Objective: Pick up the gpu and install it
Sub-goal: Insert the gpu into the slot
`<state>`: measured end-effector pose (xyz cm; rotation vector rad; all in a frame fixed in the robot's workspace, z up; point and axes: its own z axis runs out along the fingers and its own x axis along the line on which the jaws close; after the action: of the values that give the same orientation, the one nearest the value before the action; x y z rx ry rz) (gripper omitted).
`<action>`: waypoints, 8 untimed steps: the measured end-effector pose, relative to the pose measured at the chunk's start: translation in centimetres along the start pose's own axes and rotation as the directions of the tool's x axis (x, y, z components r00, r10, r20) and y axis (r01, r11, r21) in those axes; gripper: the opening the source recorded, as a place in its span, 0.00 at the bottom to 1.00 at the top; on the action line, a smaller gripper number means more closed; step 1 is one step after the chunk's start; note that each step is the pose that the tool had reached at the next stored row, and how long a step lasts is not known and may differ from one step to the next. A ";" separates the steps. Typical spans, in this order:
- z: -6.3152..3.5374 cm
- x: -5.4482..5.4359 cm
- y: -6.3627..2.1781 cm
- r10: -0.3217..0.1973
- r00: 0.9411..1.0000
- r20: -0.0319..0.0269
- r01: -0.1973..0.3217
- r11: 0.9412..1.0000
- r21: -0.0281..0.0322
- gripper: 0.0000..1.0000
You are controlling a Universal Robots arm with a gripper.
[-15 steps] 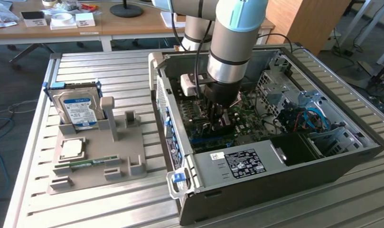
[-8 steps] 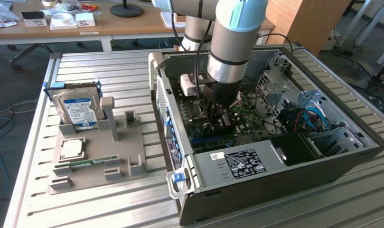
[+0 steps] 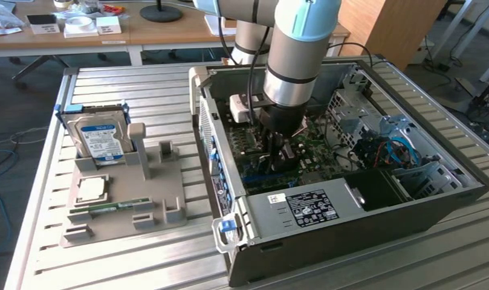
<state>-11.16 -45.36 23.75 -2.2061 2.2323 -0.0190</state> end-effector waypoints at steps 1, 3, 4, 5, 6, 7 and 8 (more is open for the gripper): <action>-0.02 0.0 0.00 0.000 1.000 0.000 0.000 1.000 0.000 0.52; -0.16 0.0 0.00 0.000 1.000 0.000 0.000 1.000 0.000 0.52; -0.28 0.0 -0.01 0.000 1.000 0.000 0.000 1.000 0.000 0.52; -0.44 0.0 -0.01 0.000 1.000 0.000 0.000 1.000 0.000 0.52; -0.61 0.0 -0.01 0.000 1.000 0.000 0.000 1.000 0.000 0.52; -0.77 0.0 -0.01 0.000 1.000 0.000 0.000 1.000 0.000 0.52; -0.94 0.0 -0.02 0.000 1.000 0.000 0.000 1.000 0.000 0.52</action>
<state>-11.15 -45.34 24.69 -2.2061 2.2321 -0.0193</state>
